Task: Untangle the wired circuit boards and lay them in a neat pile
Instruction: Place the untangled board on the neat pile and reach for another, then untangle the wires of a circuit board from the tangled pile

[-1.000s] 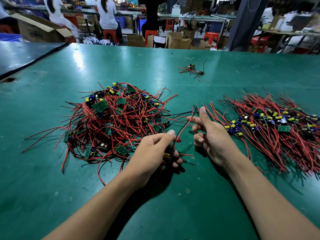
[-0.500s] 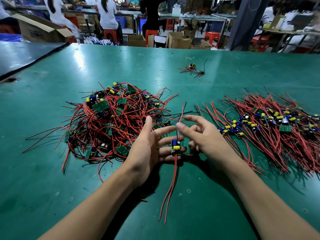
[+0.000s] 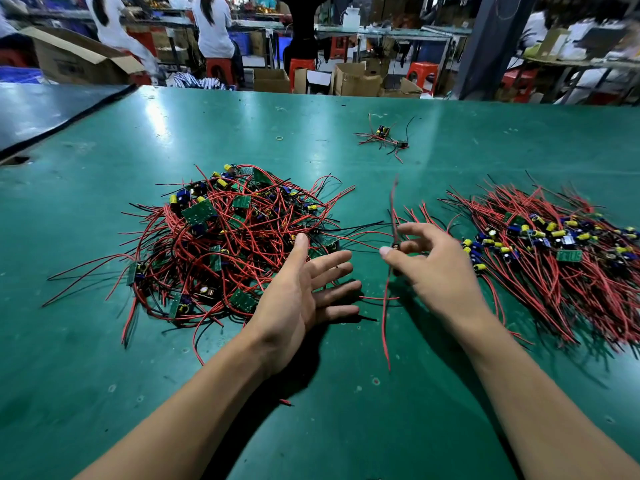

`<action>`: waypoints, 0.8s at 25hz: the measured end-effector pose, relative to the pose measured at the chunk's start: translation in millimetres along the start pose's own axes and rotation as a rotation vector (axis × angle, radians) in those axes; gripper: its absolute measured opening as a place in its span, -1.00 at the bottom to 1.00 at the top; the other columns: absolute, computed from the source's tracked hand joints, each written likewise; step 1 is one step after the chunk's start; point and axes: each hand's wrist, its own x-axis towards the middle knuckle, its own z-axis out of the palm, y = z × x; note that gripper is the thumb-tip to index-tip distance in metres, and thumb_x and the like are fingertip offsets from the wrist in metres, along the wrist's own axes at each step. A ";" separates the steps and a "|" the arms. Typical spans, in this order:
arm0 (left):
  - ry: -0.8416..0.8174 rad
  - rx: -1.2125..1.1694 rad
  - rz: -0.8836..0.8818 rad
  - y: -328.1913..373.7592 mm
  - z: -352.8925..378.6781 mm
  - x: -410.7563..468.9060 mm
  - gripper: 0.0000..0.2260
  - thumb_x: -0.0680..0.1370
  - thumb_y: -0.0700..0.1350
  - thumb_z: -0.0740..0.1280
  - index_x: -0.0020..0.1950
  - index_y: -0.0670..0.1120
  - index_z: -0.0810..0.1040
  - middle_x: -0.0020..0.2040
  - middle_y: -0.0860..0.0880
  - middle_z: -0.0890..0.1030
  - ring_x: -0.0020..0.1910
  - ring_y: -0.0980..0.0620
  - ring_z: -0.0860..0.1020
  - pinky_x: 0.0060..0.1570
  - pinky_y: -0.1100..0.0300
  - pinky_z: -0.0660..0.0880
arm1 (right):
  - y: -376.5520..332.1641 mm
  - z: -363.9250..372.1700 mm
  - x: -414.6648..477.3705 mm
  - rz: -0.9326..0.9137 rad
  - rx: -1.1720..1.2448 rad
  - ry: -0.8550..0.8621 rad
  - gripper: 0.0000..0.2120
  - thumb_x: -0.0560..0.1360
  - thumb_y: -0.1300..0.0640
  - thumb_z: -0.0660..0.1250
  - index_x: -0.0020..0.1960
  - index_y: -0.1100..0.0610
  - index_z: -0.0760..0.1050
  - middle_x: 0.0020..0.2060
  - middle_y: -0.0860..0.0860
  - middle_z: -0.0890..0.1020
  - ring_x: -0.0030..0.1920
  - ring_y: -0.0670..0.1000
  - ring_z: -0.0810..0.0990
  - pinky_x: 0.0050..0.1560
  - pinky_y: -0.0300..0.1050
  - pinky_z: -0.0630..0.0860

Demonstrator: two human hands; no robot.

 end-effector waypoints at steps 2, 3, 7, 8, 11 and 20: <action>0.008 -0.016 0.009 -0.1 -0.2 -0.4 -0.33 0.46 0.34 0.05 0.31 -0.09 0.53 0.31 -0.13 0.56 0.15 -0.10 0.63 0.07 -0.06 0.60 | 4.9 -11.6 6.2 -0.020 -0.144 0.118 -0.63 0.45 0.12 0.54 0.23 0.09 0.58 -0.15 -0.05 0.66 -0.26 -0.12 0.59 -0.12 -0.27 0.47; 0.010 -0.020 0.015 -0.2 -0.3 -0.8 -0.34 0.46 0.33 0.06 0.32 -0.09 0.52 0.31 -0.13 0.56 0.14 -0.11 0.63 0.06 -0.06 0.61 | 7.4 -16.8 8.1 -0.029 -0.212 0.156 -0.62 0.45 0.13 0.53 0.24 0.10 0.58 -0.11 0.00 0.67 -0.22 -0.05 0.60 -0.07 -0.23 0.47; 0.014 -0.020 0.035 -0.7 1.3 -2.0 -0.41 0.58 0.28 0.00 0.32 -0.09 0.52 0.30 -0.12 0.55 0.12 -0.13 0.64 0.05 -0.06 0.61 | 12.7 -19.9 8.3 -0.165 -0.520 0.201 -0.60 0.47 0.13 0.49 0.30 0.11 0.55 0.14 0.11 0.57 0.08 0.13 0.58 0.19 -0.04 0.44; 0.020 -0.022 0.036 -1.1 1.9 -1.8 -0.42 0.59 0.27 -0.01 0.32 -0.10 0.52 0.30 -0.11 0.56 0.11 -0.13 0.65 0.05 -0.07 0.61 | 11.6 -15.5 6.4 -0.228 -0.505 0.170 -0.63 0.48 0.13 0.48 0.26 0.12 0.58 0.12 0.10 0.58 0.08 0.12 0.58 0.21 -0.03 0.45; 0.032 -0.024 0.041 -2.3 2.7 -0.5 -0.43 0.61 0.24 0.00 0.31 -0.13 0.52 0.28 -0.06 0.58 0.10 -0.14 0.65 0.05 -0.06 0.61 | 9.8 4.9 -3.8 -0.358 -0.420 0.011 -0.78 0.51 0.13 0.45 0.14 0.13 0.65 0.02 0.05 0.62 -0.01 0.04 0.59 0.16 -0.03 0.52; 0.001 0.082 0.088 -6.6 4.3 -1.8 -0.57 0.64 0.08 0.14 -0.02 -0.25 0.63 -0.12 -0.22 0.67 -0.21 -0.08 0.63 -0.18 0.13 0.59 | 9.2 31.5 -6.8 -0.484 -0.552 -0.367 -0.42 0.47 0.29 0.35 0.46 0.00 0.43 0.44 -0.07 0.45 0.34 0.08 0.42 0.35 0.09 0.35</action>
